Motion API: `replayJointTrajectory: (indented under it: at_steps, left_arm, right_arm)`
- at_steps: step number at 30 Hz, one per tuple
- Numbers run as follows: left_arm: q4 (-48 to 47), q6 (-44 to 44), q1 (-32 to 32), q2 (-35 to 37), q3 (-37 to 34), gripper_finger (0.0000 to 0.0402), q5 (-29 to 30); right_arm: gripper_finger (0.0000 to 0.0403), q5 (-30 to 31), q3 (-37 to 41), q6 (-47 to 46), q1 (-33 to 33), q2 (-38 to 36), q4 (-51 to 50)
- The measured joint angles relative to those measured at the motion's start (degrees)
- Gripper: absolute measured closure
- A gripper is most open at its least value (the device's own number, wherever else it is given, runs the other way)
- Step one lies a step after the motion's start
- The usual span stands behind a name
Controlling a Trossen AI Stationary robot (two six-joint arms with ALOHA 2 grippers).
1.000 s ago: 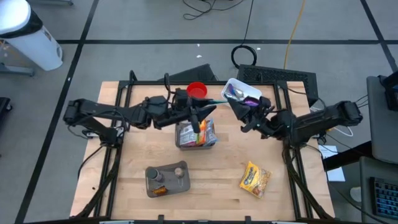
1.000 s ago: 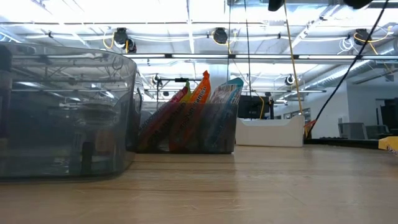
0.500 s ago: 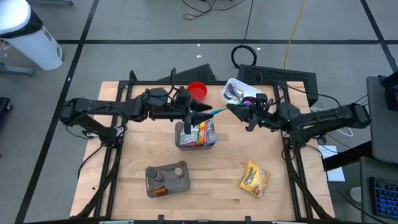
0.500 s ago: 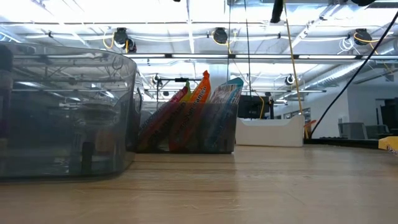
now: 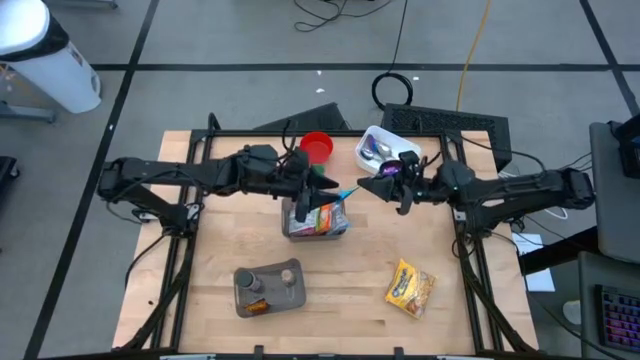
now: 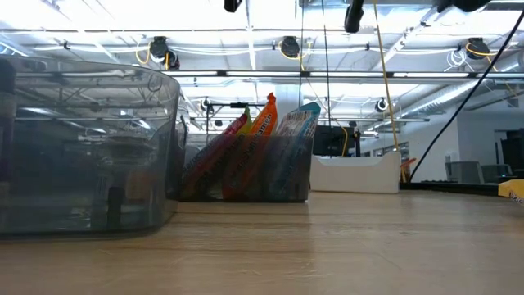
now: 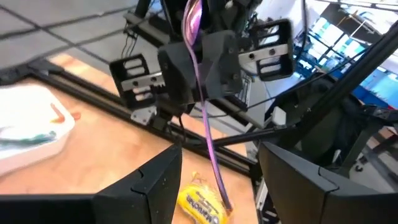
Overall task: Pick & Place Food Item
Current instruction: Put the purple spoon into the white bin
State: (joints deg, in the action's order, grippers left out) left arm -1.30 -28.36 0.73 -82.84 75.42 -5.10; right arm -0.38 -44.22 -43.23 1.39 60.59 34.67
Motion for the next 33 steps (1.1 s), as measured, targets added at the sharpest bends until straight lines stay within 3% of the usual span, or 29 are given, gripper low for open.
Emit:
replayJointTrajectory:
  at_steps: [11, 15, 24, 28, 33]
  left_arm:
    - [-17.29, 2.41, 2.49, -3.68, 11.13, 0.0176, -1.80]
    - [-17.52, 2.07, 2.92, -4.52, 11.74, 0.0176, -5.17]
    - [-19.63, -0.42, 2.95, -5.94, 11.72, 0.0183, -6.24]
    - [-19.57, -0.43, 2.97, -5.98, 11.69, 0.0230, -6.26]
    - [-19.36, 0.76, 2.91, -5.98, 11.69, 0.0327, -6.51]
  right_arm:
    - [0.0403, -10.35, -8.57, 2.33, 3.16, 6.34, -5.15]
    - [0.0403, -12.30, -9.97, 2.38, 4.33, 6.85, -5.57]
    - [0.0403, -16.42, -11.50, 2.33, 6.53, 6.86, -8.57]
    - [0.0403, -16.93, -11.50, 2.37, 6.57, 6.82, -10.27]
    - [0.0403, -17.46, -11.50, 2.39, 6.58, 6.85, -11.18]
